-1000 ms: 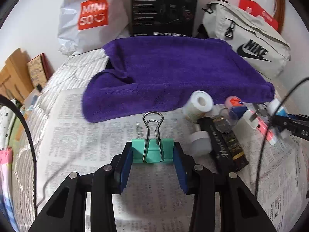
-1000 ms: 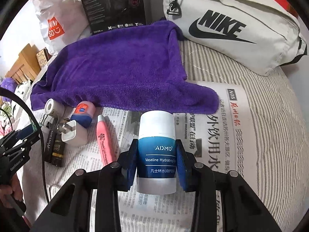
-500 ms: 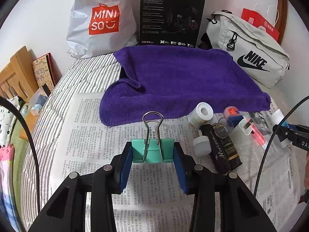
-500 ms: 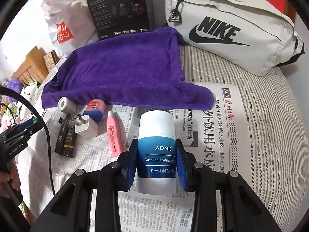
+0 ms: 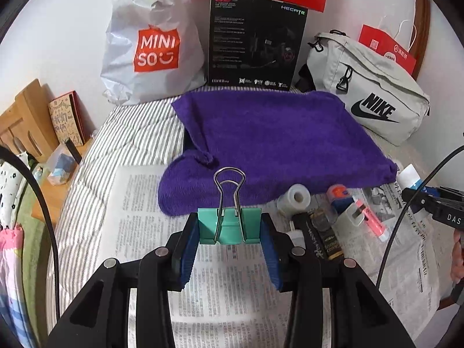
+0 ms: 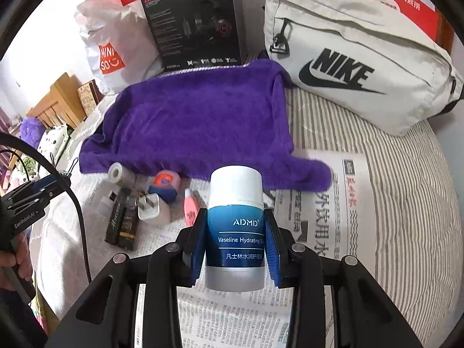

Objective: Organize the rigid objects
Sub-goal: 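Carry the clip and jar onto the purple towel and open both tools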

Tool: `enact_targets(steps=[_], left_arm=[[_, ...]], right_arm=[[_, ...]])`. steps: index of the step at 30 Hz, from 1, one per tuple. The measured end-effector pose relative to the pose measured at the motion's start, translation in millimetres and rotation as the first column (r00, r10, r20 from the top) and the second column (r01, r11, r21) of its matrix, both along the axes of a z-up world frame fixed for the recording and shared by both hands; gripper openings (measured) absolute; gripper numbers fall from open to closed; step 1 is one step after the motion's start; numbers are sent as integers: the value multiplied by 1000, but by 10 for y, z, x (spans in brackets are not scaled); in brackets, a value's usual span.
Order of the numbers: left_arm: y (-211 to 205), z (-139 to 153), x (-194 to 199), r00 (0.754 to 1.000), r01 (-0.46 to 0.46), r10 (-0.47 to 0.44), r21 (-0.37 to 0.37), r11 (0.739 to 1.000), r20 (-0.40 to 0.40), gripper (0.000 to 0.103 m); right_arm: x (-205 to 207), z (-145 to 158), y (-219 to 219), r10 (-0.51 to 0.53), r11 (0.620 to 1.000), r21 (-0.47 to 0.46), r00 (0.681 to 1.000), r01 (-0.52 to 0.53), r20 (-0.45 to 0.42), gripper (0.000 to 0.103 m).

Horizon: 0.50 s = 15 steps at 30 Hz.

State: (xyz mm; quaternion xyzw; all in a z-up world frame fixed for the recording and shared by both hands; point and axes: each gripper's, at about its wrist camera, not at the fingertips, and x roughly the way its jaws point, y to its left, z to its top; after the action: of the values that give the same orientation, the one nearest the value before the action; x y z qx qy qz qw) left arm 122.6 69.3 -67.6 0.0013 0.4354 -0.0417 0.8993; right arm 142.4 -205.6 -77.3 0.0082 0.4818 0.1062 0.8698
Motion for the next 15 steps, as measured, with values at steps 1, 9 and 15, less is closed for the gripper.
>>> enact_targets(steps=[1,9,15], left_arm=[[2,21,23,1000,2,-2,2,1000,1,39],[-59,225,311,999,47,-47,19,999,17,39],[-85,302,596,998,52,-53,29,998,29,39]], right_arm=[[30,22,5,1,1000,0,1000,-1,3,36],[320,149,75,8,1000,11,999,-9,39,36],[572,230,152,13,999,29,998,-15,54,36]])
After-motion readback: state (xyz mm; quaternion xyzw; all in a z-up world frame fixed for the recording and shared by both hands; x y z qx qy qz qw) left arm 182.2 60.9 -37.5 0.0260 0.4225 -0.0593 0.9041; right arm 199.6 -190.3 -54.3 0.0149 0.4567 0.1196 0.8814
